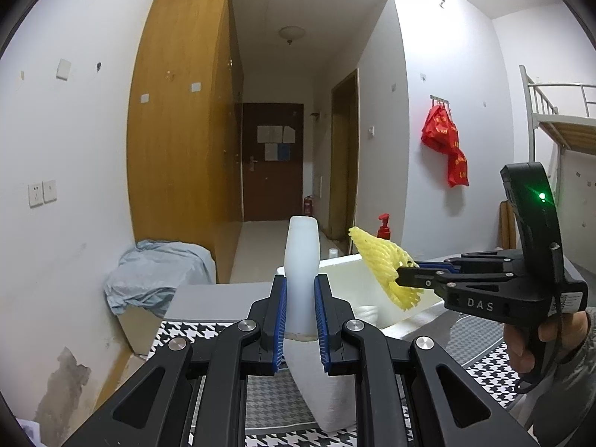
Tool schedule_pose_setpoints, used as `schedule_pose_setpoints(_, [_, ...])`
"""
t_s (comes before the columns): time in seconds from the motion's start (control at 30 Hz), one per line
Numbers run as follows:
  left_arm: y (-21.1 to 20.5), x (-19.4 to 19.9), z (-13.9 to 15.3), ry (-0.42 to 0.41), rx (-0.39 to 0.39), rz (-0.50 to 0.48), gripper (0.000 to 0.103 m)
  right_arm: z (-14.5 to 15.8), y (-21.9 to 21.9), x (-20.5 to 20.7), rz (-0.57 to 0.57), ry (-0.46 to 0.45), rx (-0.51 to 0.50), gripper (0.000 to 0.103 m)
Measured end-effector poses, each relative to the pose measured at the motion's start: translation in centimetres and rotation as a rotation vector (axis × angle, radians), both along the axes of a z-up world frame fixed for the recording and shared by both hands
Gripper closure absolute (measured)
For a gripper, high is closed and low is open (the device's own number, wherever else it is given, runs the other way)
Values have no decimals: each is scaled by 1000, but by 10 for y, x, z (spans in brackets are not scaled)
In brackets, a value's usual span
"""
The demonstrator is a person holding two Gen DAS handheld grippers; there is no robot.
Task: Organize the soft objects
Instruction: 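Carry the sponge and roll over the white foam box with both grippers, then open right gripper dropping sponge into box while left gripper drops roll in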
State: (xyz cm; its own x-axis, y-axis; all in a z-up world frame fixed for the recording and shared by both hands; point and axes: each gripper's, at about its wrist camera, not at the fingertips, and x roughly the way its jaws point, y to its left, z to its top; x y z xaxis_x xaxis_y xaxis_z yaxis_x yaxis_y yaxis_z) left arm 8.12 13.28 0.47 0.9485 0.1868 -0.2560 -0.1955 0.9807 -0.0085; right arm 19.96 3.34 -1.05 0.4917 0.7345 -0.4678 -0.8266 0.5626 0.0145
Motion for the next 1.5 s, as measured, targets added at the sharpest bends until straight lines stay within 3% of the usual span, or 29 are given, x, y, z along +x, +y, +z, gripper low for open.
schedule_pose_setpoints(0.23, [7,2,-1,7,-9,12,87,-2,12,4,4,-2,-19,88])
schedule_pose_setpoints(0.27, [7,3,-1,9,-9,12,87,-2,12,4,7,-5,-19,82])
schedule_pose_setpoints(0.4, [7,6,-1,16,-13,9,87,-3,9,6,2,0,-4,39])
schedule_pose_setpoints(0.5, [7,8,0,19,-14,9,87,-4,4,5,7,8,6,26])
schedule_pose_setpoints(1.07, [2,16,1,42,-17,13,87,1,-19,-3,-3,-4,46,23])
schedule_pose_setpoints(1.2, [3,20,-1,56,-30,15,87,2,-25,-7,-32,-28,50,4])
schedule_pose_setpoints(1.5, [-1,25,2,60,-21,5,87,6,-42,-7,-64,-43,85,0])
